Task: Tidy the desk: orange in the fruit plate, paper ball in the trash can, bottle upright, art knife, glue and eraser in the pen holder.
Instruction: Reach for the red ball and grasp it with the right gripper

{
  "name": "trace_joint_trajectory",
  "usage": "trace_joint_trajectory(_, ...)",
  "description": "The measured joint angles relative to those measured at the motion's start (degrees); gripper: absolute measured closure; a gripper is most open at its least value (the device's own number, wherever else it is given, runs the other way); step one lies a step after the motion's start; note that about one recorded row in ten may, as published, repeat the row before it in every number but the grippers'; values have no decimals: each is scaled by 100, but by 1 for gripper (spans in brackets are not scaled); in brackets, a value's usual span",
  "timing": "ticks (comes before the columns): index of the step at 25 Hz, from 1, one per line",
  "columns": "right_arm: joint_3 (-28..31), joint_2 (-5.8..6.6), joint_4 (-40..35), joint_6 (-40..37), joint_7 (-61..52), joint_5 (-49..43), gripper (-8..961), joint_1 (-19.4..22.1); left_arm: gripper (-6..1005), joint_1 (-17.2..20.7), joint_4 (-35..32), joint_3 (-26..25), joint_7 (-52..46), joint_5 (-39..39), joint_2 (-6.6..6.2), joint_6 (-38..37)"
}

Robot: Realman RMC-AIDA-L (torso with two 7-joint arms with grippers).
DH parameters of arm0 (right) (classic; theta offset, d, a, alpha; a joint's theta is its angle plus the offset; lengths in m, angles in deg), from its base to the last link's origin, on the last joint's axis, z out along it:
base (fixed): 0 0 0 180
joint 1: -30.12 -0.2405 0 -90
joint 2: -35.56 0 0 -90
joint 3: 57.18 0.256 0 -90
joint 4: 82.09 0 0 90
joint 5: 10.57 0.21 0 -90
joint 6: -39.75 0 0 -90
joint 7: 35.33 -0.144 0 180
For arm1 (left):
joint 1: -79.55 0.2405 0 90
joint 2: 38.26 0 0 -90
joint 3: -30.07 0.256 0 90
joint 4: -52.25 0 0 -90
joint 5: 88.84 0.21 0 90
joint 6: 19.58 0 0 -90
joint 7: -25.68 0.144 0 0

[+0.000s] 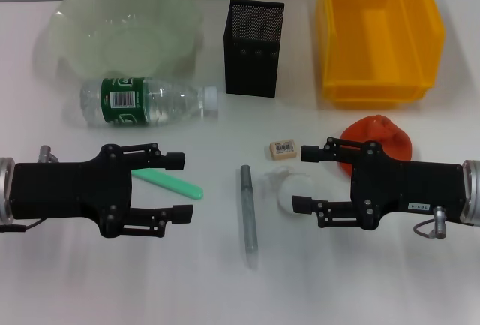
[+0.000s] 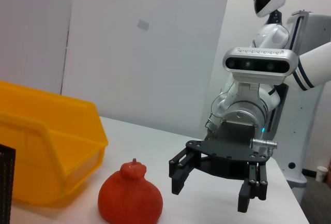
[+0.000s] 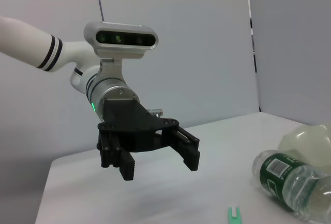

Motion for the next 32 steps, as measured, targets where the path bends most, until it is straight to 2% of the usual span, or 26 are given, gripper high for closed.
trace_joint_trajectory(32, 51, 43, -67, -195, -9, 13, 136, 23, 208, -24, 0, -26, -18, 15, 1, -50)
